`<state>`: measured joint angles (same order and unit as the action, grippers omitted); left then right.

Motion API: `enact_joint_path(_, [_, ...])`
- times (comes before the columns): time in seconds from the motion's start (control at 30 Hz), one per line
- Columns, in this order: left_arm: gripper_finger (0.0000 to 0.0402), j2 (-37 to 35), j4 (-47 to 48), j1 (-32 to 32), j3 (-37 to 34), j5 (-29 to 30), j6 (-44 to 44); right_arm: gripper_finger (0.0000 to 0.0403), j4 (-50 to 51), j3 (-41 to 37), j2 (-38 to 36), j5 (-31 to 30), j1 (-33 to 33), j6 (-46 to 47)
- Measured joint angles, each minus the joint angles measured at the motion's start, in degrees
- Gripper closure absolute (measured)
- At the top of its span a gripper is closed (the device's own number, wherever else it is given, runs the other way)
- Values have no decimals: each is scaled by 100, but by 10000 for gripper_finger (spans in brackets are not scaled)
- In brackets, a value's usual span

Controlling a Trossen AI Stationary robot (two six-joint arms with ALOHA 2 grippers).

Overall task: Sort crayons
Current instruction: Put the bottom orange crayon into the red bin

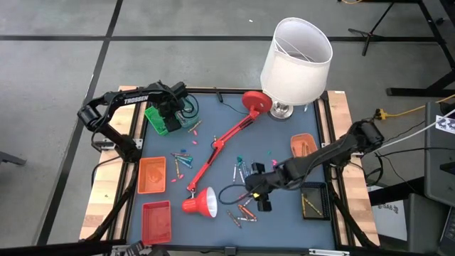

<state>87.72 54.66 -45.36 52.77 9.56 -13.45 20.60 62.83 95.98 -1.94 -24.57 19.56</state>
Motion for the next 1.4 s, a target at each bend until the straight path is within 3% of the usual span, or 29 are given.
enact_joint_path(0.2, [298, 0, 6, 0, 0, 0, 0, 240, -599, 0, 386, -1, -208, 665])
enact_joint_path(0.5, [299, 0, 6, 0, 0, -2, 0, 240, -719, 0, 520, -11, -571, 1934])
enact_joint_path(0.67, [299, 0, 6, 0, 0, -2, -1, 240, -718, 0, 520, -421, -846, 2505])
enact_joint_path(0.83, [299, 0, 8, 0, 0, -2, -2, 240, -735, 0, 615, -863, -1079, 2668])
enact_joint_path(1.4, [299, 0, 8, 0, 0, -22, -2, 240, -1122, 0, 1417, -759, -1184, 2971])
